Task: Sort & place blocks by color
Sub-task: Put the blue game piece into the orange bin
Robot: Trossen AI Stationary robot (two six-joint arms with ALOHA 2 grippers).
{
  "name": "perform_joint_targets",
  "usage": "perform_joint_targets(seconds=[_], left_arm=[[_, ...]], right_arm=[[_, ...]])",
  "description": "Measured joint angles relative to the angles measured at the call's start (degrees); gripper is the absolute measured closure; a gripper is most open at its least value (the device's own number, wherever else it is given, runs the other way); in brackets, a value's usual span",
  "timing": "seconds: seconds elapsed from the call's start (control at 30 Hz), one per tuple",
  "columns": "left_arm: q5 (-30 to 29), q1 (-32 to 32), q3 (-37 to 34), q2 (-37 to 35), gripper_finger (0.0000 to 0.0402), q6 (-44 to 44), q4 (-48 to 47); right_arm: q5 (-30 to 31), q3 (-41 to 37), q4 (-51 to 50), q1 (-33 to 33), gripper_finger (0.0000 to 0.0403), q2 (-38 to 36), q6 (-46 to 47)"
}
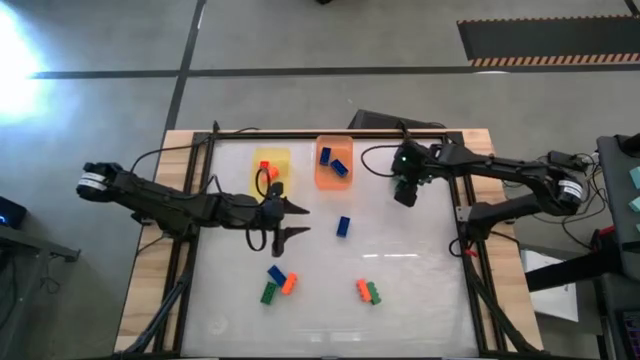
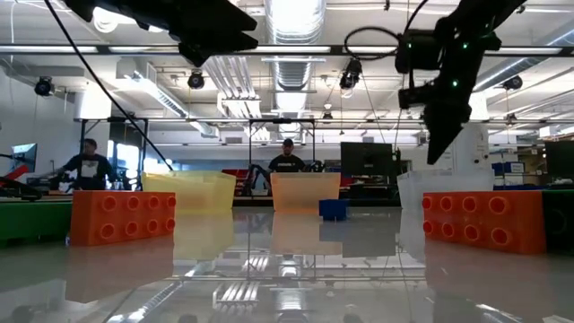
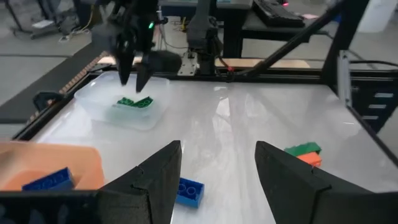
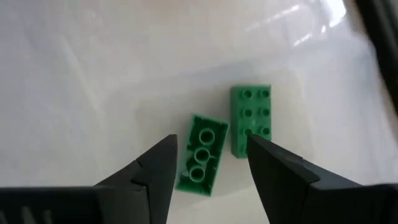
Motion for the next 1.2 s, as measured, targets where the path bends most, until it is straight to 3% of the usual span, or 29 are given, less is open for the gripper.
perform_joint_targets(seconds=[0.33,0.47,0.6,0.87,1.2], left_arm=[[-4.1,0.0,0.0,3.0,0.0212,-7.8,-0.3],[-4.6,0.0,0.0,5.2,0.0212,-11.7,-0.3],[-4.7,0.0,1.2,8.1,0.0212,-15.2,-0.6],[-4.7,0.0,7.8,14.7,0.0212,-19.2,-7.3],[-5.0,-0.1,17.8,24.4,0.0212,-22.2,-17.2]], right_arm=[[0.2,4.5,0.5,6.8,0.0239,-6.3,6.5],[0.6,4.1,5.7,11.8,0.0247,-9.3,8.4],[5.6,3.3,10.5,18.1,0.0254,-11.0,9.4],[17.0,1.8,19.2,30.6,0.0267,-11.8,8.4],[18.4,-4.8,33.9,39.7,0.0278,-12.3,3.4]])
